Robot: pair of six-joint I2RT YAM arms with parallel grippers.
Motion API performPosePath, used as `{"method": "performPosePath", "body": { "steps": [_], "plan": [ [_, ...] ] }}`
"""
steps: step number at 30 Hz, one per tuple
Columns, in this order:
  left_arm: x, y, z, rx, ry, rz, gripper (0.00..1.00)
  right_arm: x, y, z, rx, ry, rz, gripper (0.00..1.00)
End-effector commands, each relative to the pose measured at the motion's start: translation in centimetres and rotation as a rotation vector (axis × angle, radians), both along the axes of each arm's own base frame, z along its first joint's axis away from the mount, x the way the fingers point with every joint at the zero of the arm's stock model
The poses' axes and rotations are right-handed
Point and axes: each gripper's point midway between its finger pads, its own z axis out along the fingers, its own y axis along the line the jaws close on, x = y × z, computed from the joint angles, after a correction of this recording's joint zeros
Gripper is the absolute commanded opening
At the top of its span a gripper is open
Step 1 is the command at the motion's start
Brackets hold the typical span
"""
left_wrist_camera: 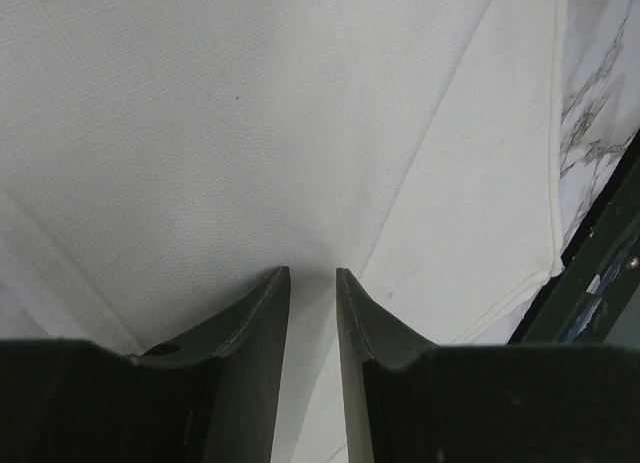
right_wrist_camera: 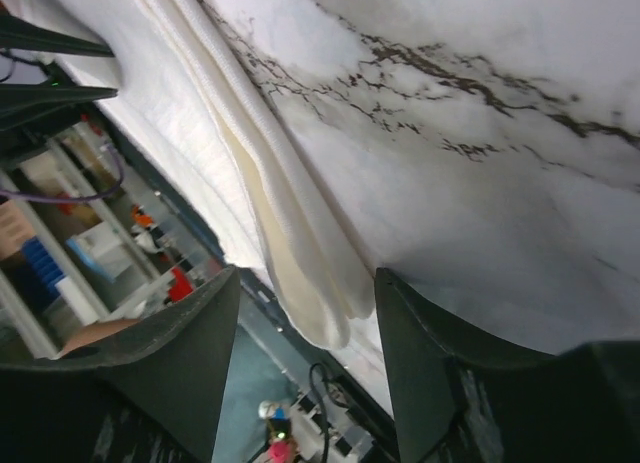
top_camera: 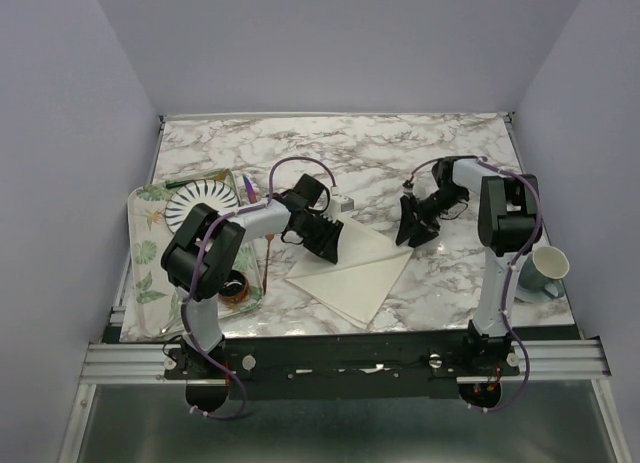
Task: Fold the napkin into a case and place the utensils inside
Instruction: Pick up the upper triangle-folded napkin from the center of the board.
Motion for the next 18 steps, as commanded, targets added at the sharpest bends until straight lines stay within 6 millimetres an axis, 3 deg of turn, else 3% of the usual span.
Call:
{"method": "performPosePath", "body": {
  "steps": [1, 7, 11, 13, 14, 16, 18],
  "plan": [
    [-0.1, -0.2, -0.7, -0.003, 0.020, 0.004, 0.39, -1.4, 1.4, -0.4, 0.094, 0.107, 0.002, 0.62],
    [0.1, -0.3, -0.6, -0.006, 0.016, 0.012, 0.39, -0.9, 1.6, 1.0, 0.119, 0.069, 0.009, 0.49],
    [0.4, -0.5, 0.2, -0.031, 0.008, 0.023, 0.39, -0.4, 1.4, 1.3, 0.105, 0.015, 0.027, 0.31],
    [1.3, -0.6, 2.1, -0.095, -0.012, 0.040, 0.44, -0.2, 1.2, 1.3, 0.097, -0.006, 0.035, 0.22],
    [1.7, -0.6, 2.7, -0.118, -0.015, 0.051, 0.47, -0.2, 1.2, 1.2, 0.098, -0.009, 0.039, 0.12],
    [3.1, -0.6, 5.3, -0.197, -0.027, 0.080, 0.55, -0.1, 1.3, 1.2, 0.105, -0.023, 0.059, 0.02],
    [5.6, 1.0, 6.8, -0.230, -0.055, 0.138, 0.60, 0.0, 1.4, 1.4, 0.104, -0.043, 0.077, 0.01]
  ]
}}
